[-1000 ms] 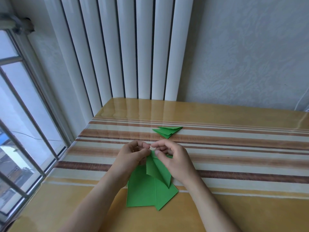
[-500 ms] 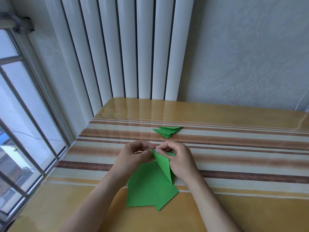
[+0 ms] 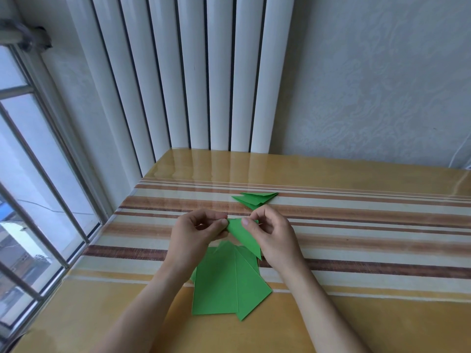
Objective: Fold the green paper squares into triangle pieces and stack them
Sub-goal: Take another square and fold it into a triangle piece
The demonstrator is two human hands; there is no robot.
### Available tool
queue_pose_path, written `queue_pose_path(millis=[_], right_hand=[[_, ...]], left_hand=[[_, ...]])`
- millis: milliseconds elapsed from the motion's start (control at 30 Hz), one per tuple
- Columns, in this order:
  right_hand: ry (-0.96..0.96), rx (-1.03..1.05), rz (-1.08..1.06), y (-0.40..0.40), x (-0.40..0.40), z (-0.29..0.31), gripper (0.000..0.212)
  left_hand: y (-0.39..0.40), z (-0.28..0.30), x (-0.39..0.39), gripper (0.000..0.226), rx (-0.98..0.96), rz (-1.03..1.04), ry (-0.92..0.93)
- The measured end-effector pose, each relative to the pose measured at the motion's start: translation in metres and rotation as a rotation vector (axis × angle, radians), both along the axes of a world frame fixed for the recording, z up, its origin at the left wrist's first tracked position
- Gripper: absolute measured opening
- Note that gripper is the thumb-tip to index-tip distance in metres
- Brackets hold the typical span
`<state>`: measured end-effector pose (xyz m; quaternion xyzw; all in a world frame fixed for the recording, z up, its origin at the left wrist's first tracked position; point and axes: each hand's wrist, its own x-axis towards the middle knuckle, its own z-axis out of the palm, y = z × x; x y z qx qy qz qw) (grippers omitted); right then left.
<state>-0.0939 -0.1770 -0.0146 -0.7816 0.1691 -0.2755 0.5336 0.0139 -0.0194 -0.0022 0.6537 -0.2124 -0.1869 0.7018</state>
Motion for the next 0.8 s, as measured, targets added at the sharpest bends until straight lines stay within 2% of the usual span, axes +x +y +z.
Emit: queue_pose_path(millis=[167, 400, 600, 733, 800], right_hand=[[-0.033, 0.021, -0.047, -0.0029, 0.0015, -0.0034, 0.018], [-0.032, -0.024, -0.079, -0.0012, 0.0014, -0.0019, 0.018], [-0.039, -0.021, -0.005, 0.0019, 0.0008, 0.0009, 0.018], [0.003, 0.037, -0.015, 0.0005, 0.0013, -0.0008, 0.02], [0.038, 0.053, 0.015, 0.0002, 0.0007, 0.0001, 0.015]], left_hand=[[0.0002, 0.0007, -0.0021, 0.013, 0.07, -0.096, -0.046], [0.001, -0.0002, -0.0011, 0.008, 0.11, -0.111, -0.061], [0.0007, 0.0045, -0.0058, 0.027, 0.102, -0.153, -0.034], [0.001, 0.0035, -0.0047, 0.029, 0.098, -0.137, -0.022], [0.0007, 0.0031, -0.0046, 0.03, 0.11, -0.128, -0.038]])
